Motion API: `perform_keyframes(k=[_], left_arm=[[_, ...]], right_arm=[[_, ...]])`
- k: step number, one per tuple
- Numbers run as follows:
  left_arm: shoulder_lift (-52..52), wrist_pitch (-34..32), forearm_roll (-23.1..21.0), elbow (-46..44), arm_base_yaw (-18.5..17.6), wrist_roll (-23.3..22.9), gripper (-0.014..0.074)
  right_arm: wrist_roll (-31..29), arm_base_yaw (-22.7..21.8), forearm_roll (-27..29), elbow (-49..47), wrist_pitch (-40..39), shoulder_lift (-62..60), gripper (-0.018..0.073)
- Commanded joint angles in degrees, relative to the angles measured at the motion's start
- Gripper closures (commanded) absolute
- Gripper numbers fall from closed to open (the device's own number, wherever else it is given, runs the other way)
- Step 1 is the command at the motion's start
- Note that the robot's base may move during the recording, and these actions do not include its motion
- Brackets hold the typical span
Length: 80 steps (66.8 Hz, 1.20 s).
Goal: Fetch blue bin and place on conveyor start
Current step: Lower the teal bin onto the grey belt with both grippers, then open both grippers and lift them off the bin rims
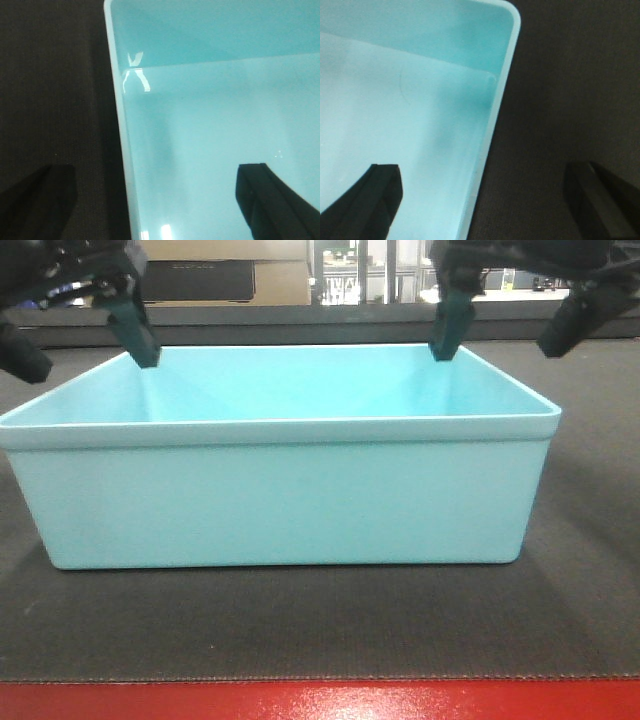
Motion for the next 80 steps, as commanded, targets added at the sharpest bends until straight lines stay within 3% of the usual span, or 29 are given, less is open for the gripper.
perform_keyframes(k=[1,10,16,28,30,43,60,80], left_arm=[[-3.4,0.7,1.1,-0.7,-0.1,0.2,0.0108],[-9.2,2.3,4.9,-0.8,0.5,0.2,0.0250],[-12.2,3.6,6.8,-0.8,2.4,0.2,0.0379],[-16.6,5.0,7.7,1.0,9.3,3.1,0.0699],[-17.2,5.0,7.4,1.7,10.2,3.9,0.0706],[-21.1,4.6,6.2,9.6,14.2,7.6,0.0707],[-30.3,-1.9,5.1,23.3,14.2,7.7,0.0707],[-50.4,-7.3,5.1,34.8,14.2,7.7,0.0707]], right_arm=[[-0.5,-0.4,-1.0,-2.0,0.2,-2.2,0.0061],[-0.5,-2.1,-1.1,-2.7,-0.1,-6.6,0.0225],[-0.5,-4.4,-1.3,-2.7,1.1,-8.9,0.0391],[-0.5,-11.3,-1.5,0.6,1.5,-12.2,0.0697],[-0.5,-12.2,-1.5,2.0,1.5,-12.7,0.0726],[-0.5,-14.7,-4.7,12.6,-2.7,-16.8,0.0721],[-0.5,-14.7,-5.0,30.6,-14.6,-26.3,0.0721],[-0.7,-14.4,-6.3,48.2,-25.4,-47.4,0.0721]])
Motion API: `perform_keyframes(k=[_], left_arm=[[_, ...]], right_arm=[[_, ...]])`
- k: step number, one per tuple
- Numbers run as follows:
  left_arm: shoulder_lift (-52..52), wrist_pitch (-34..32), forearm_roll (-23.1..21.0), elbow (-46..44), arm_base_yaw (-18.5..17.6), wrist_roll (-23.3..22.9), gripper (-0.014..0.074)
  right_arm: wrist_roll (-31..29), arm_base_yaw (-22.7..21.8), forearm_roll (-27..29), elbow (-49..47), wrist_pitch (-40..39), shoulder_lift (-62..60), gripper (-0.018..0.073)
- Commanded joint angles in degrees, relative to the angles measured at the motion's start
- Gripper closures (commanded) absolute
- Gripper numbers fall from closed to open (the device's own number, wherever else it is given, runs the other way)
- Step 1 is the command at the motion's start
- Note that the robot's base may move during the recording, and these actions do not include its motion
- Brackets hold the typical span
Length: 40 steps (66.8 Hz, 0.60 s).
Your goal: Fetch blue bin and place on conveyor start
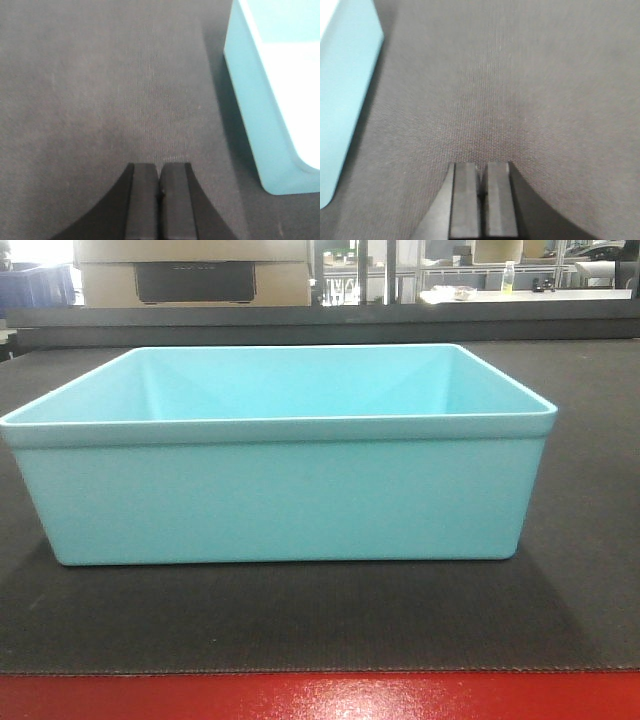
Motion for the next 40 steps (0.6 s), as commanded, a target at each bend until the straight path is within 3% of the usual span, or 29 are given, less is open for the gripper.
perform_keyframes(k=[1,22,40], left_arm=[[-5.8,-1.9,-0.5,1.6,0.2,0.4,0.0707],[-23.6,-1.9,-0.5,2.6,0.2,0.4,0.0707],[-28.8,-1.9,-0.5,2.6,0.2,0.4,0.0707]], right_arm=[[-0.6,0.0,-1.3,3.4,-3.8,-6.9,0.0721],[-0.6,0.0,-1.5,5.9,-5.2,-29.5,0.0721],[-0.6,0.0,-1.5,5.9,-5.5,-37.7,0.0721]])
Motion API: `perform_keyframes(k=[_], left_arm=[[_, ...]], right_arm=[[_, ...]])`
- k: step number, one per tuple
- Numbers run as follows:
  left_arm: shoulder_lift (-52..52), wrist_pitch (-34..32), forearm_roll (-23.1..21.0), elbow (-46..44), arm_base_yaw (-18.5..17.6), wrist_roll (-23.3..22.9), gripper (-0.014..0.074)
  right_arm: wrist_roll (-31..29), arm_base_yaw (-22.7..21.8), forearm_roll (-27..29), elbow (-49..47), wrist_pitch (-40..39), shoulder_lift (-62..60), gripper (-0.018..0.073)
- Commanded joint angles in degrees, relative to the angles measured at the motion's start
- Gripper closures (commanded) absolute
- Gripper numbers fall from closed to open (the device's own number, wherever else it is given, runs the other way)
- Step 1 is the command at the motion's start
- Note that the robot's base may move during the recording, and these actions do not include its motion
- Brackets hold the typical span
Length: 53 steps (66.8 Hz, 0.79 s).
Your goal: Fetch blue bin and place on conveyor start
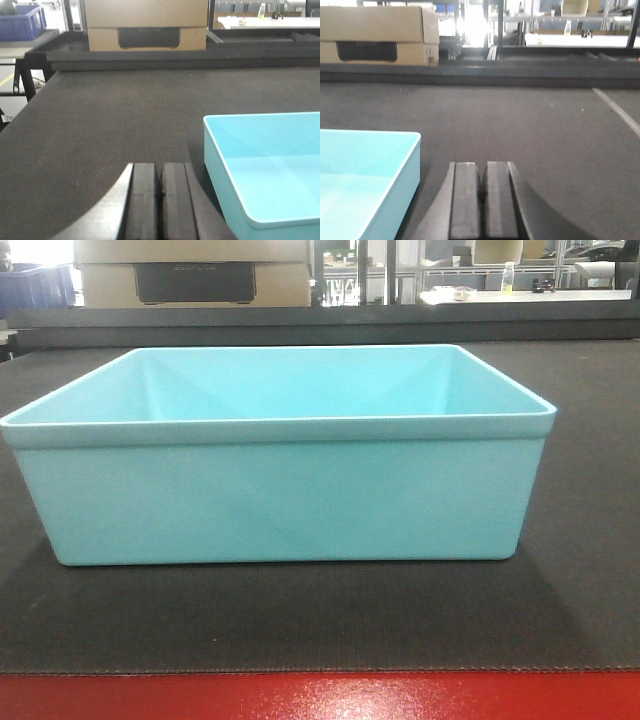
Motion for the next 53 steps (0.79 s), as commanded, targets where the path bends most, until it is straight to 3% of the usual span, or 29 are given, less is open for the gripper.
perform_keyframes(k=[1,44,47,53], left_arm=[[-0.5,-1.1,-0.4,0.2,0.2,0.3,0.0707],[-0.5,-0.9,-0.4,0.2,0.2,0.3,0.0707],[-0.6,-0.4,1.3,0.6,0.2,0.3,0.0707],[-2.1,-3.4,0.9,2.8,0.2,0.3,0.0707]], right_arm=[[-0.5,0.0,-0.8,0.1,-1.5,-0.8,0.0721],[-0.5,0.0,-0.8,0.1,-1.5,-0.8,0.0721],[-0.5,0.0,-0.8,0.1,-1.5,-0.8,0.0721],[-0.5,0.0,-0.8,0.1,-1.5,-0.8,0.0721]])
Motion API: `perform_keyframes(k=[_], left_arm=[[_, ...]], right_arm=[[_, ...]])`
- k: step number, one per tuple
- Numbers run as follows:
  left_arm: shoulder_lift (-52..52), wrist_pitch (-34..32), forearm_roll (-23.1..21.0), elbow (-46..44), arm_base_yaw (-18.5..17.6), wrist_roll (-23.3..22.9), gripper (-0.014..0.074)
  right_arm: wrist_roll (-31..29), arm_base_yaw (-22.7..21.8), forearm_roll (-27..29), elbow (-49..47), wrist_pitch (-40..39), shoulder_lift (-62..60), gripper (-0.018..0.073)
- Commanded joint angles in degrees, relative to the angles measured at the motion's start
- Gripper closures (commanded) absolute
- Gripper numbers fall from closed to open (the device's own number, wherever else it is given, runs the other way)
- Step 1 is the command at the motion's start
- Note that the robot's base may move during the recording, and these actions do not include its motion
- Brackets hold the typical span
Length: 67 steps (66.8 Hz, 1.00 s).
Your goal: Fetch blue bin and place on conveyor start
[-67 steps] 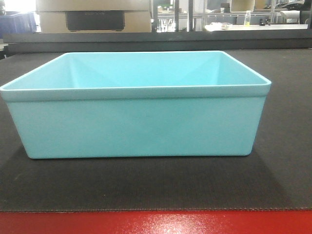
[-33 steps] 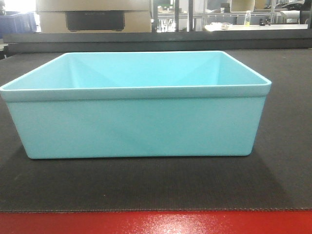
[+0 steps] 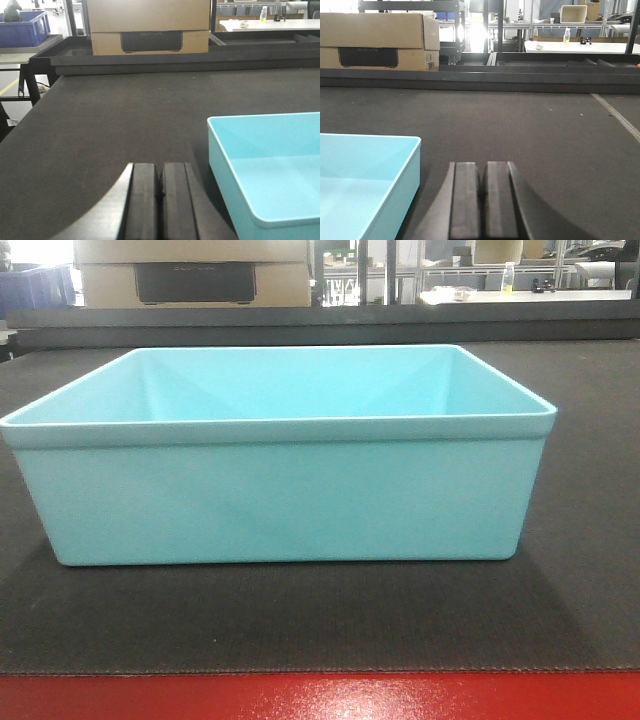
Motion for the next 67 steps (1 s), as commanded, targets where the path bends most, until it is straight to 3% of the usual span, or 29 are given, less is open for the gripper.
perform_keyframes(k=[1,14,25,34,37,67], left_arm=[[-1.9,-3.3,-0.6,2.1,0.2,0.2,0.0707],[-9.9,-10.4,-2.2,12.5,0.2,0.2,0.0707],[-10.2,-15.9,-5.5,21.8,3.1,0.2,0.0707],[-10.2,-26.0,-5.5,26.5,4.6,0.2,0.0707],[-10.2,-23.4,-5.5,26.5,4.7,0.2,0.0707],[-10.2,-24.7,-5.1,26.5,4.7,0.2,0.0707]], right_arm=[[-0.5,0.0,-0.6,0.0,-1.5,-0.2,0.0721],[-0.5,0.0,-0.6,0.0,-1.5,-0.2,0.0721],[-0.5,0.0,-0.6,0.0,-1.5,-0.3,0.0721],[-0.5,0.0,-0.6,0.0,-1.5,-0.3,0.0721],[-0.5,0.0,-0.6,0.0,-1.5,-0.3,0.0721],[-0.5,0.0,-0.6,0.0,-1.5,-0.3,0.0721]])
